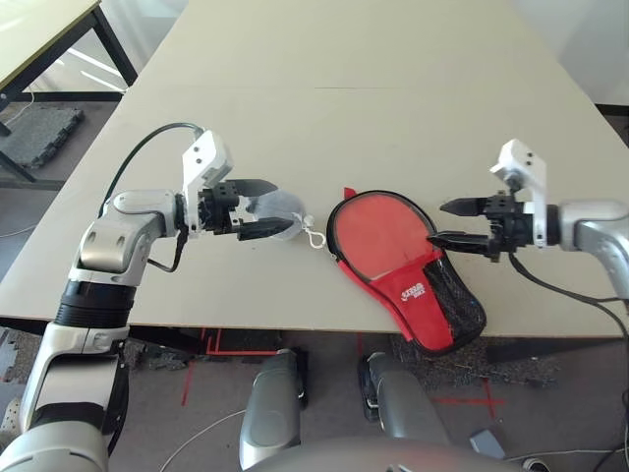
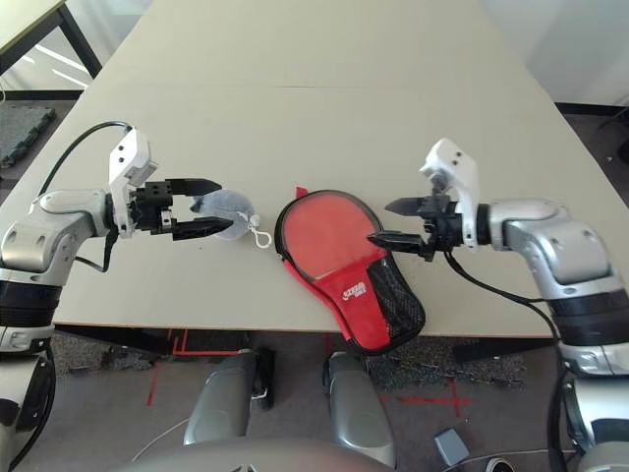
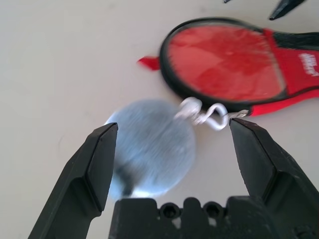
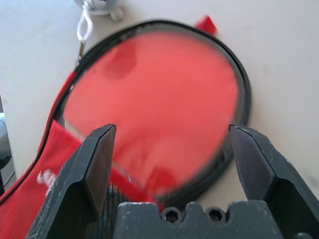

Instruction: Store the ping-pong paddle in its case and zip it.

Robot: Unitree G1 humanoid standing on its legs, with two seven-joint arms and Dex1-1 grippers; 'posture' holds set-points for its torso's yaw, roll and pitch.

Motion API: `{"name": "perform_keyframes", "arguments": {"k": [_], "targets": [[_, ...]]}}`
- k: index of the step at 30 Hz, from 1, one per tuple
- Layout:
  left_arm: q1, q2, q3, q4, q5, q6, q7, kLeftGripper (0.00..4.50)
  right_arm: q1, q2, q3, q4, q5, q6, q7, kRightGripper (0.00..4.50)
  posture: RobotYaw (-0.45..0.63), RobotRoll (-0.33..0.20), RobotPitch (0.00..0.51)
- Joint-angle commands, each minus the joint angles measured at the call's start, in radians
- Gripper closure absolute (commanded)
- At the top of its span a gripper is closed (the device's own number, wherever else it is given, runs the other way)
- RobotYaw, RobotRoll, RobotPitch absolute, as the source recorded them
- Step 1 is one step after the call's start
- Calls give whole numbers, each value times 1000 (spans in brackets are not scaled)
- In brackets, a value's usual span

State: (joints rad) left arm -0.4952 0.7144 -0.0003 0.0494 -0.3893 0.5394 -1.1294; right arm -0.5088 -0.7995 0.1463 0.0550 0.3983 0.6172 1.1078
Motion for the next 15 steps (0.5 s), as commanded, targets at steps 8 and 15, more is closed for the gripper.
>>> {"name": "perform_keyframes", "arguments": {"k": [8,15], "targets": [[46,3,13,6,32,49,123,0,-63,80,99,171,-135,-123,69,22,204,0,180],[25,-24,-10,22,49,45,161,0,-66,107,110,238,-206,-191,79,22,210,0,176]]}}
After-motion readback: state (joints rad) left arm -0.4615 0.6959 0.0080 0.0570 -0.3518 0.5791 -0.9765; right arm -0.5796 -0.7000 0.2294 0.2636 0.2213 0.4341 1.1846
